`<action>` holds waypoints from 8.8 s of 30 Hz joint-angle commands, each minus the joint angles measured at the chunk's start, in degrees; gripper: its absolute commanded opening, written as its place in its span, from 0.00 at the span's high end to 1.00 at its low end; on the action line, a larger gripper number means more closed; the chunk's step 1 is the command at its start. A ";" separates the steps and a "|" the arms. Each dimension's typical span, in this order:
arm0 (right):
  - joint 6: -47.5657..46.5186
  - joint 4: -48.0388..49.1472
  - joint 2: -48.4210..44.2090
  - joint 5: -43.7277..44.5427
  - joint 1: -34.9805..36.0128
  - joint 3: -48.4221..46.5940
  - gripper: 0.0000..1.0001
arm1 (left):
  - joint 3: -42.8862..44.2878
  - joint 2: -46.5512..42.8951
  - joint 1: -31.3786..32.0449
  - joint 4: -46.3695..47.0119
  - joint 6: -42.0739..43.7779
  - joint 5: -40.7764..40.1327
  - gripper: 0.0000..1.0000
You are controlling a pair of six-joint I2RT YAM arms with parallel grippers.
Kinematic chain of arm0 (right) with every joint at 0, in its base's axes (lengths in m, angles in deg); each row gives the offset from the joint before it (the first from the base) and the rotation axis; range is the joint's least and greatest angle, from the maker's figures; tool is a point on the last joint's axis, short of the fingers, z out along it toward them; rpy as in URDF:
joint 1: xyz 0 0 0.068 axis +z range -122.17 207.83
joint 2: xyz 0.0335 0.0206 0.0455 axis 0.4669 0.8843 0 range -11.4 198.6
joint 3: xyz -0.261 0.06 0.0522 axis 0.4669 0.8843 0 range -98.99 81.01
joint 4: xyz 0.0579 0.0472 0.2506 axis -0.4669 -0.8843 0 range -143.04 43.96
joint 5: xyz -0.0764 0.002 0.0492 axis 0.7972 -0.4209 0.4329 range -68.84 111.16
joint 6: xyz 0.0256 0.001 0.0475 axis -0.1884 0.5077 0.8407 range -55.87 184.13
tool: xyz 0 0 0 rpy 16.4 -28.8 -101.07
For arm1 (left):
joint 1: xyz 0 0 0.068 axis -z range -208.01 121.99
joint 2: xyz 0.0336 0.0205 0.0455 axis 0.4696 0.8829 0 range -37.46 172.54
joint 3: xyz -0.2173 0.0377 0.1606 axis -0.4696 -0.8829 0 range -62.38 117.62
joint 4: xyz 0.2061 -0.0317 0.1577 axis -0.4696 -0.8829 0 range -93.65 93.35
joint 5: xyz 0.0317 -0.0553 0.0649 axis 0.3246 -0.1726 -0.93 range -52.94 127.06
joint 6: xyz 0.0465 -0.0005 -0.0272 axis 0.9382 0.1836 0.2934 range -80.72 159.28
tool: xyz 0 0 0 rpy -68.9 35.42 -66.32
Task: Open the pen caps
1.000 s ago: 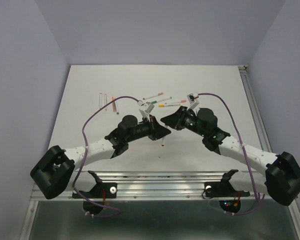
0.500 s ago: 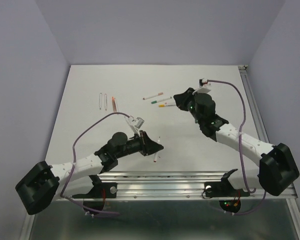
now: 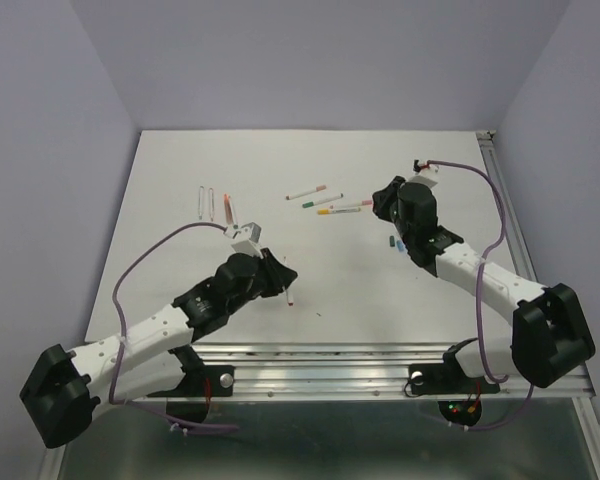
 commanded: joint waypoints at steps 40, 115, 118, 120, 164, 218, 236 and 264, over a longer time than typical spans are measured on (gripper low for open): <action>-1.92 -11.72 14.81 -2.01 -10.48 -0.79 0.78 | 23.78 37.50 -31.54 -11.55 16.08 -6.57 0.55; -5.97 -23.05 -15.78 -12.21 -10.48 7.03 0.00 | 99.37 89.61 -23.99 -27.98 64.86 17.08 0.03; -5.88 -22.97 -15.87 -12.03 -10.48 7.12 0.00 | 99.54 90.49 -24.07 -28.95 66.44 17.78 0.10; -5.97 -22.97 -15.78 -11.86 -10.48 7.12 0.00 | 99.98 91.45 -23.99 -29.82 66.70 18.31 0.12; -7.63 -10.76 -27.20 -27.14 -10.39 14.33 0.00 | 53.98 50.44 -24.87 -1.73 40.71 18.12 1.00; 6.60 18.26 0.92 -44.20 7.54 6.51 0.42 | 2.34 17.11 -8.60 35.39 9.58 28.95 1.00; 7.92 15.18 1.27 -44.20 9.12 5.28 0.54 | 1.99 17.28 -8.52 36.35 8.70 28.94 1.00; 14.50 17.99 1.09 -35.06 9.74 6.59 0.97 | -0.92 16.05 -8.08 36.97 6.07 29.56 0.63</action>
